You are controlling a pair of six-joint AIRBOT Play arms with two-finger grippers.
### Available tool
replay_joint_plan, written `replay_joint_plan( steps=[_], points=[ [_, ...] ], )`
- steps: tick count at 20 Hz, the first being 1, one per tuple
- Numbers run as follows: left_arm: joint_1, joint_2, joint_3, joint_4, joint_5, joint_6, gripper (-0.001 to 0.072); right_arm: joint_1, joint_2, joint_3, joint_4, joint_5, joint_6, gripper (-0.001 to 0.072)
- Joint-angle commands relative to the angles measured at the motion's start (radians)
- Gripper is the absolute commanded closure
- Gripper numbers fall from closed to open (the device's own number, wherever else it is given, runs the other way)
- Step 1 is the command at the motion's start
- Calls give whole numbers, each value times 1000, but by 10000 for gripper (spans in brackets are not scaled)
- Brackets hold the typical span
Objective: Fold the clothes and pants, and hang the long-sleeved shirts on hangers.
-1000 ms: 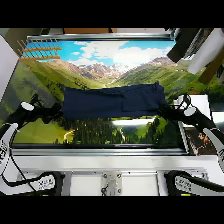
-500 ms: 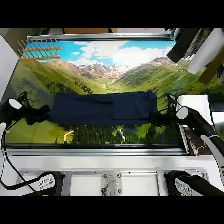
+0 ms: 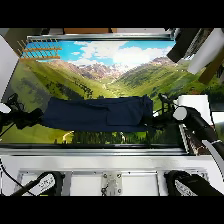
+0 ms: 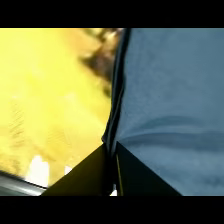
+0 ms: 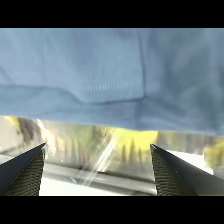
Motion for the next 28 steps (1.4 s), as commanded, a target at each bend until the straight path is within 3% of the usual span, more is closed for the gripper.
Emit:
replay_joint_plan(
  steps=[1,2,3,6,9,10,12,13,16,18,23,28],
  points=[
    [-41,63,56,4,-46,23,505,-126,33,86,5,121,-87,-8],
    [-56,79,64,6,-46,40,189,-190,30,101,6,150,-116,-8],
    [-63,88,71,7,-47,43,70,-248,27,102,11,159,-138,-8],
    [-62,92,92,1,-70,40,73,-389,-13,102,23,172,-243,-8],
    [-92,91,98,-95,-101,32,77,-488,-130,102,138,161,-381,-8],
    [-120,91,97,-126,-100,32,167,-507,-178,102,196,142,-426,-8],
    [-200,91,97,-151,-91,32,576,-527,-284,102,308,91,-521,-8],
    [-247,91,97,-161,-82,31,657,-527,-336,102,359,71,-568,-8],
    [-419,91,97,-161,-34,31,657,-523,-484,103,554,68,-682,-8],
    [-524,91,97,-161,16,26,658,-505,-549,112,630,76,-695,-8],
    [-675,91,97,-160,129,-49,658,-370,-617,170,649,113,-689,-8],
    [-693,91,97,-160,124,-57,658,-272,-626,190,678,85,-673,1]
  ],
)
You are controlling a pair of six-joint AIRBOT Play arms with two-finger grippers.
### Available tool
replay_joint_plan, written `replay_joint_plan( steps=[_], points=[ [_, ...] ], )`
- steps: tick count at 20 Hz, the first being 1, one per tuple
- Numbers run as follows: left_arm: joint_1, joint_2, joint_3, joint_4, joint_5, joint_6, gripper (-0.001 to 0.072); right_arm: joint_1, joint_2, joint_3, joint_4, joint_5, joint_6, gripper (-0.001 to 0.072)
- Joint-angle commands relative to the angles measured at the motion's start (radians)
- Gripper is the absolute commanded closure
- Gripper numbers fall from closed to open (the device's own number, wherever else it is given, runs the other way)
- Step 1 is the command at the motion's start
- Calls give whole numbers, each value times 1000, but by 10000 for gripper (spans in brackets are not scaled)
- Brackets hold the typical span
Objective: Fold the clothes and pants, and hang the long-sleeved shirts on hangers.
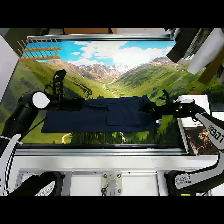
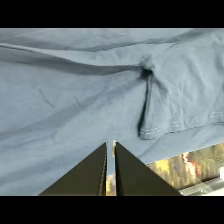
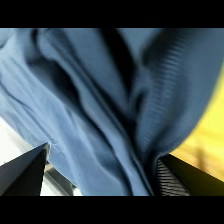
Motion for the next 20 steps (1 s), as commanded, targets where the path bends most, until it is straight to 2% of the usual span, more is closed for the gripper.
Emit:
replay_joint_plan(
  steps=[1,3,4,5,6,8,11,16,20],
  points=[
    [-19,0,0,-1,11,-10,658,53,-13,10,17,-17,20,37],
    [-20,0,0,-2,11,-10,658,55,-14,10,16,-20,19,277],
    [-20,-2,0,-2,10,-10,658,55,-14,10,16,-21,11,433],
    [-20,-7,1,-3,9,-10,658,54,-14,10,9,-21,-3,646],
    [-20,-17,1,-5,7,-13,658,53,-11,11,-6,-21,-7,694],
    [-24,-57,1,-59,-2,-19,659,38,6,23,-105,-19,51,694],
    [-87,-157,5,-108,28,-16,660,-17,60,83,-357,29,229,694],
    [-220,-423,198,-107,47,2,660,-90,141,290,-656,276,386,694],
    [-311,-637,425,-109,50,2,660,-56,178,499,-710,466,504,695]
  ],
)
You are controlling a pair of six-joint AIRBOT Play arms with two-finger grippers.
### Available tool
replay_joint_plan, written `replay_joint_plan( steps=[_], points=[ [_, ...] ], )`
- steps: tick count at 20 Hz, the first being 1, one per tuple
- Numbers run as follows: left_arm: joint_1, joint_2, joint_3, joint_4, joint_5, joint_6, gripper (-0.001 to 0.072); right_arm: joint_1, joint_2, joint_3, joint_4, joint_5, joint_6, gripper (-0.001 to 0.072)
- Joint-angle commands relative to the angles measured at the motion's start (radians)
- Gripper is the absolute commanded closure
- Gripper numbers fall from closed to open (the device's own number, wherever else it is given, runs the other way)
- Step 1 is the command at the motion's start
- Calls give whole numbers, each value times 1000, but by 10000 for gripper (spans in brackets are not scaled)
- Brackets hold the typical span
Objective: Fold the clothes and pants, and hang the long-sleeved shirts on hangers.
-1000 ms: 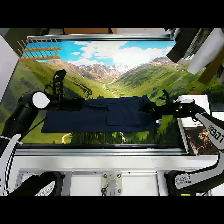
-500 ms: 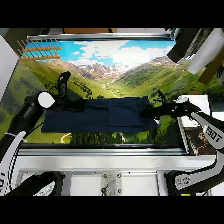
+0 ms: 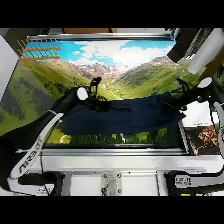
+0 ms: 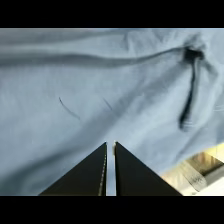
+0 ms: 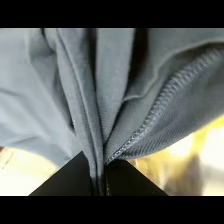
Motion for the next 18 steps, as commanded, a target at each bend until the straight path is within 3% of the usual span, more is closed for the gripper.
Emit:
replay_joint_plan(
  steps=[1,9,15,18],
  points=[
    [-85,-188,196,-4,2,5,660,31,30,193,-89,209,141,695],
    [-198,-461,533,-5,-115,5,659,242,31,479,-154,339,204,694],
    [-221,-512,605,-3,-146,5,660,357,31,529,-157,346,204,694],
    [-204,-502,605,-3,-158,0,698,391,31,534,-157,341,211,695]
  ],
)
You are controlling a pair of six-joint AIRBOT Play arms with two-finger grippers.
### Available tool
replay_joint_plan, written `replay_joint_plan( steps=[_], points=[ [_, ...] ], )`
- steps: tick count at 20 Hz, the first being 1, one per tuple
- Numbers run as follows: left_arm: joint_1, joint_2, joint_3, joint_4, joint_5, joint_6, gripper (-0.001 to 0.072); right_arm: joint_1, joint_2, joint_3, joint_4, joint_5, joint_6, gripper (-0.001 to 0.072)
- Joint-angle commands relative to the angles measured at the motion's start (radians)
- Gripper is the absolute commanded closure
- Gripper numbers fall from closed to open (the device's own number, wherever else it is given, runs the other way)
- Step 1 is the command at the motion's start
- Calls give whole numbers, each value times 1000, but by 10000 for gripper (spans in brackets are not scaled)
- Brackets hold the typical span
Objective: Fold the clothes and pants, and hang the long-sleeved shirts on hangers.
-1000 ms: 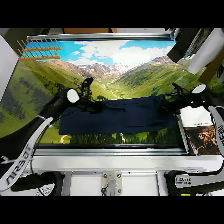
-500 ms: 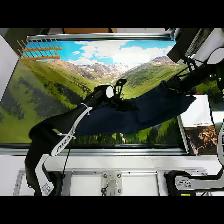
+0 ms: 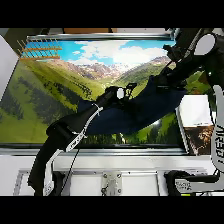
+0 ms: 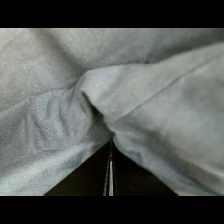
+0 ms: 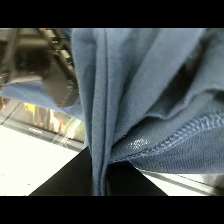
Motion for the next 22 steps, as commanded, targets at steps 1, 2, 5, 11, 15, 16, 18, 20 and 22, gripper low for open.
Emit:
replay_joint_plan(
  steps=[1,2,5,11,15,16,18,20,22],
  points=[
    [20,11,12,2,-15,-5,699,48,1,13,-2,2,7,694],
    [39,27,12,3,-15,-5,698,58,1,13,-2,1,8,695],
    [130,87,12,12,-16,-4,698,96,1,13,-2,-6,27,694],
    [386,192,12,12,-83,1,699,225,-1,14,4,-86,72,694],
    [534,254,11,11,-153,38,698,308,-23,14,82,-181,101,694],
    [564,269,11,11,-163,45,698,330,-38,14,97,-201,116,695],
    [616,298,10,11,-168,45,698,377,-76,14,101,-243,139,694],
    [660,323,10,11,-169,45,698,422,-122,14,102,-291,154,694],
    [696,347,10,11,-170,52,698,466,-176,14,113,-376,164,694]
  ],
)
